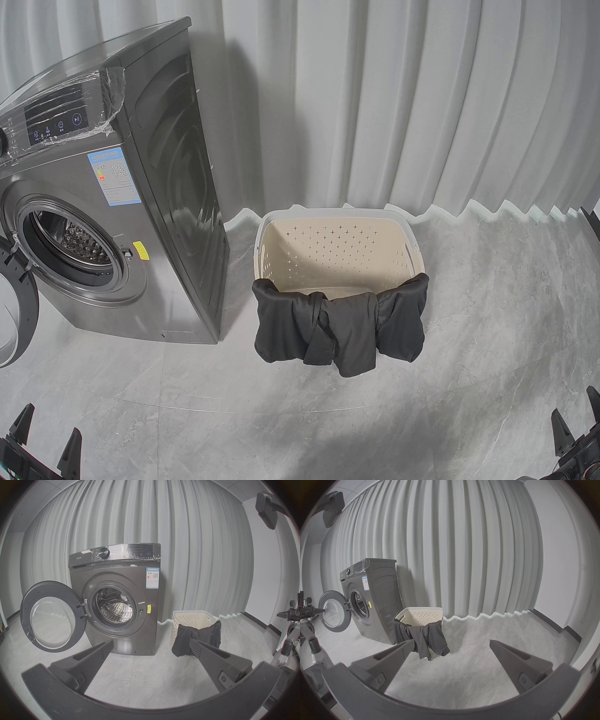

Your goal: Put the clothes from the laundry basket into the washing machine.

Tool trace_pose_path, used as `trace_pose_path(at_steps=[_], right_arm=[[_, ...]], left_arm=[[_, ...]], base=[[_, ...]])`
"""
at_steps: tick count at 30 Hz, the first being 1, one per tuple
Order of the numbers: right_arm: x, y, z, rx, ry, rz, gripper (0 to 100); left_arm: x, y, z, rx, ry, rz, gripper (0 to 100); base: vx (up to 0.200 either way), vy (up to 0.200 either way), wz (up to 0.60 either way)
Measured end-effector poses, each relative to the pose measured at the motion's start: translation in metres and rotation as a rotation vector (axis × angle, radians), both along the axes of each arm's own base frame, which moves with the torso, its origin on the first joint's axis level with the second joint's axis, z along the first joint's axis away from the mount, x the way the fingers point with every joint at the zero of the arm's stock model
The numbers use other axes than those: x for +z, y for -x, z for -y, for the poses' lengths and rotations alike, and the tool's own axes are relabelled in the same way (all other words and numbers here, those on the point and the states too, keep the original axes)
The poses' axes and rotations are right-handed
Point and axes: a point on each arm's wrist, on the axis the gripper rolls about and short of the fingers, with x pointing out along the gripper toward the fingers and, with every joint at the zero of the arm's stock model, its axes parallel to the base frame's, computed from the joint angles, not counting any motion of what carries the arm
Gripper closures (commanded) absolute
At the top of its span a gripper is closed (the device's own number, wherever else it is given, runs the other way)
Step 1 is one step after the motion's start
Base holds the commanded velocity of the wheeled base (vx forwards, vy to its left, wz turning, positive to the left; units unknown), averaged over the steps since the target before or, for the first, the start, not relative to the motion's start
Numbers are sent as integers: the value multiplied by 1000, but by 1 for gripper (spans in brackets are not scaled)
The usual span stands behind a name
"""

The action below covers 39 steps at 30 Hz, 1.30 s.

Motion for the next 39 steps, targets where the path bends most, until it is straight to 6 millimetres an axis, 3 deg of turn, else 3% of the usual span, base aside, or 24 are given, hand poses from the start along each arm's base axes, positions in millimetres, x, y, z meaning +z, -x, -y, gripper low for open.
trace_pose_path(at_steps=[24, 33, 39], right_arm=[[0, 0, 0, 0, 0, 0, 0], [0, 0, 0, 0, 0, 0, 0], [0, 0, 0, 0, 0, 0, 0]], left_arm=[[0, 0, 0, 0, 2, 1, 0], [0, 0, 0, 1, 1, 1, 0], [0, 0, 0, 0, -2, 1, 0]], base=[[50, 0, 0], [0, -200, 0], [0, 0, 0]])
